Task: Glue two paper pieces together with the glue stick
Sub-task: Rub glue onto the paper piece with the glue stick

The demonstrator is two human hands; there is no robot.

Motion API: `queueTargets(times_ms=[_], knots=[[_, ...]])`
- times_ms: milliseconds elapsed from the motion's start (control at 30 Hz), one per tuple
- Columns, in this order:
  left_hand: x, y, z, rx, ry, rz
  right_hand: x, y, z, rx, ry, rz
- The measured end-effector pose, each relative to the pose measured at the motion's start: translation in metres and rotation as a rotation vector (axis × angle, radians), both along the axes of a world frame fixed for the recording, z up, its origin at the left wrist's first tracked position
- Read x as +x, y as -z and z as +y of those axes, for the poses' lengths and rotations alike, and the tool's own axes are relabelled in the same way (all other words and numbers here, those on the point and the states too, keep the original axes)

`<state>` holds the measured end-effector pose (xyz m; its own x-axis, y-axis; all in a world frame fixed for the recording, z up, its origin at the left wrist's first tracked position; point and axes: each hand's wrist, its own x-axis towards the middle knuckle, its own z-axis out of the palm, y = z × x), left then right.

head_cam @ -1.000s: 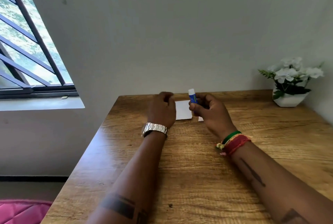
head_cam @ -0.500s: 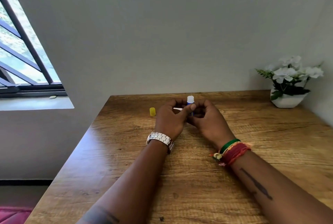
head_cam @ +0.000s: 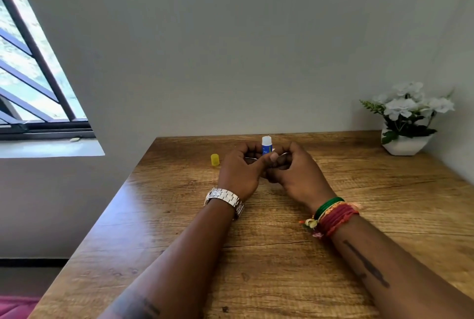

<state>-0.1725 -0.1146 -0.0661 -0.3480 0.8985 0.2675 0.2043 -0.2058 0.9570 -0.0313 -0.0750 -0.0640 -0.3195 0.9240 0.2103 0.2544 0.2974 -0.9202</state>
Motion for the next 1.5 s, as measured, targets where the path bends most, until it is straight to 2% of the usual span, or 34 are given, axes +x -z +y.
queueTargets(times_ms=[167, 333, 467, 600, 900, 1167, 1500], knots=[[-0.004, 0.000, 0.001, 0.019, 0.044, 0.004, 0.003, 0.000, 0.002, -0.043, -0.047, 0.083], [-0.005, 0.001, 0.001, 0.008, 0.004, 0.032, 0.002, 0.003, 0.003, -0.080, -0.134, 0.096], [-0.006, -0.001, 0.000, -0.009, -0.070, 0.073, -0.003, 0.003, -0.001, -0.028, -0.059, -0.034], [-0.005, 0.000, 0.002, 0.000, -0.054, 0.100, -0.004, 0.003, 0.000, 0.007, 0.028, -0.144], [-0.011, 0.002, 0.002, -0.006, -0.078, 0.158, -0.003, 0.005, -0.001, -0.075, -0.116, -0.060], [-0.010, 0.002, 0.003, -0.013, -0.070, 0.128, -0.004, 0.009, 0.000, -0.083, -0.043, -0.050], [-0.011, 0.001, 0.001, -0.011, -0.080, 0.185, -0.007, 0.012, -0.001, -0.153, -0.171, -0.001]])
